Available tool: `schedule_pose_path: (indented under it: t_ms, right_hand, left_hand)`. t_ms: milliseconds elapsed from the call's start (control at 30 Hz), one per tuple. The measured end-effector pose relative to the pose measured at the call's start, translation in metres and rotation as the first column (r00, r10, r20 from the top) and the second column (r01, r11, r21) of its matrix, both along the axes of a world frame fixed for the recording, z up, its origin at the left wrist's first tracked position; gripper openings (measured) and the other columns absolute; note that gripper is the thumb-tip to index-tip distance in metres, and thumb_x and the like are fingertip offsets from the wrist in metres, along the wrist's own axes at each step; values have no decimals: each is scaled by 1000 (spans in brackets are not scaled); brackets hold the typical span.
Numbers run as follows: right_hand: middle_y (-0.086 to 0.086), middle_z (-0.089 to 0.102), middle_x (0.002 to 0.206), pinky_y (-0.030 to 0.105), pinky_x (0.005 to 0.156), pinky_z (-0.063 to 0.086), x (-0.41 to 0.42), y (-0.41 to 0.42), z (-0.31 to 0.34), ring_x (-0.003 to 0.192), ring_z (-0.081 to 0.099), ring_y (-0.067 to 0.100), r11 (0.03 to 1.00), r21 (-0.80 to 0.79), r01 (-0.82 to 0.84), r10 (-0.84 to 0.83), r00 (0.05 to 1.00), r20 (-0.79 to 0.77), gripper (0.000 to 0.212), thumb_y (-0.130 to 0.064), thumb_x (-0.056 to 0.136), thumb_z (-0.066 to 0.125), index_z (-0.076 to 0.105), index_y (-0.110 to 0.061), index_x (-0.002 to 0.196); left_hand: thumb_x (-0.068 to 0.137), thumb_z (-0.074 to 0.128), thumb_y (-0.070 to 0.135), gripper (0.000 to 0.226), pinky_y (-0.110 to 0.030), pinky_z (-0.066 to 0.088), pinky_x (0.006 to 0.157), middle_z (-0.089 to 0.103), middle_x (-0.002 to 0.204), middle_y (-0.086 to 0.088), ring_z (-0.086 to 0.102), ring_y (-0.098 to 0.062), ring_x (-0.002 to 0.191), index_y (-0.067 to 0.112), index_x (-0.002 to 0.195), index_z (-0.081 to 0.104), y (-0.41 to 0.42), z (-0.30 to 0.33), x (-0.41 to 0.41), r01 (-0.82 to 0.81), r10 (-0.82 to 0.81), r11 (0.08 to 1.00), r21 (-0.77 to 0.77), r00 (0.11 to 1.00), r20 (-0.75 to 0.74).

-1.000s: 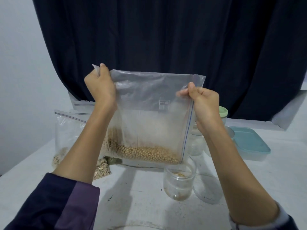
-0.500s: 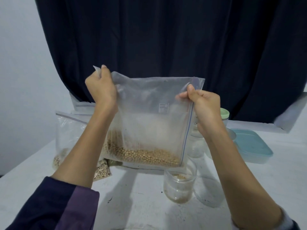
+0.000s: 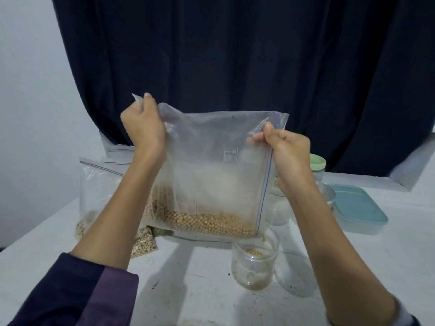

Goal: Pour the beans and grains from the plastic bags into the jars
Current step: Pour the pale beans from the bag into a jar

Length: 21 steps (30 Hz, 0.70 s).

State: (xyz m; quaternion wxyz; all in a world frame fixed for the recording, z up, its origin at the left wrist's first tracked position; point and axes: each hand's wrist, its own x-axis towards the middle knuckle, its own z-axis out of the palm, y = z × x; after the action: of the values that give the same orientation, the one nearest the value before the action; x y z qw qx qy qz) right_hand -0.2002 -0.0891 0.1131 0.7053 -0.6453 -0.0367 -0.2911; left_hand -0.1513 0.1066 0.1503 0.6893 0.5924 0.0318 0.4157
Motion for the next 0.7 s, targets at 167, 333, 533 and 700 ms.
schedule_pose_path:
  t_ms: [167,333,533,700]
  right_hand:
    - [-7,71,65,22,90,48,0,0,0,77,67,2,1000,17,14,-14,1000,-1,33,-21,97,56,70,-12,67]
    - [-7,72,65,26,95,48,2,-2,-1,87,68,10,1000,12,22,-22,1000,-1,36,-21,97,56,69,-16,63]
    - [-8,71,65,14,88,47,1,-1,1,77,67,-2,1000,8,6,-6,1000,5,34,-20,97,55,69,-12,67]
    - [-8,71,64,14,88,46,2,-1,3,75,67,-2,1000,1,2,-2,1000,13,34,-19,97,55,69,-11,67]
  left_hand:
    - [95,47,17,48,-20,21,46,21,45,12,21,-5,43,21,55,20,0,0,0,8,-8,1000,-5,1000,-2]
    - [95,47,18,48,-20,21,46,22,52,7,21,-5,43,20,55,20,0,-1,1,-15,15,1000,7,1000,-6]
    - [97,45,22,48,-18,20,43,20,38,11,21,-6,40,20,56,19,0,0,0,-19,19,1000,2,1000,-10]
    - [98,45,25,50,-21,21,47,20,39,11,21,-6,43,20,55,19,5,1,0,-17,17,999,-30,1000,5]
